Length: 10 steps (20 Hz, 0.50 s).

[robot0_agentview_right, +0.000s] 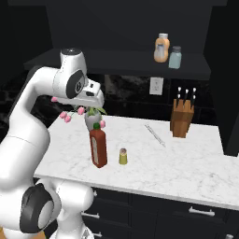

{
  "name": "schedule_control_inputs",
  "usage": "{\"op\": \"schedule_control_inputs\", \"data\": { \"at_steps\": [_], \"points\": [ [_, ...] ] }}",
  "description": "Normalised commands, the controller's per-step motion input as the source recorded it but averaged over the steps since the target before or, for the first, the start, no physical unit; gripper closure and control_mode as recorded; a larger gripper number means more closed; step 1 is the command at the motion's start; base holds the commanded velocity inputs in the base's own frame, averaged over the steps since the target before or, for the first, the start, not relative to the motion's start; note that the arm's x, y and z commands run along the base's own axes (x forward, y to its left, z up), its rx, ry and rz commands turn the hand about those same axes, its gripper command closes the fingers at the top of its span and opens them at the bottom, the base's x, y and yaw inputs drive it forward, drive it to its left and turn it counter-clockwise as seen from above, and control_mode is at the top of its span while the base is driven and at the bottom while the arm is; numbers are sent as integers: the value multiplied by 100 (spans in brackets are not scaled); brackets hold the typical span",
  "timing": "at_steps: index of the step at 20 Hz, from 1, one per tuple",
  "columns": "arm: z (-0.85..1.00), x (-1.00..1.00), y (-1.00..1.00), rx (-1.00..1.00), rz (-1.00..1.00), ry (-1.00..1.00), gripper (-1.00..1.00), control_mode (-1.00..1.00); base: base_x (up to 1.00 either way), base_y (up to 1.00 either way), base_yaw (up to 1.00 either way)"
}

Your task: Put the shaker and condiment bottle from the counter next to their counterparts in the cabinet.

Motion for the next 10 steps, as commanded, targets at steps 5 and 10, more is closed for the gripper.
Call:
{"op": "schedule_control_inputs", "data": {
  "at_steps": [5,10],
  "points": [
    [0,15,-21,1,5,0,-100,-100,0,0,0],
    [0,-66,-74,1,26,-28,-100,-100,0,0,0]
  ]
}}
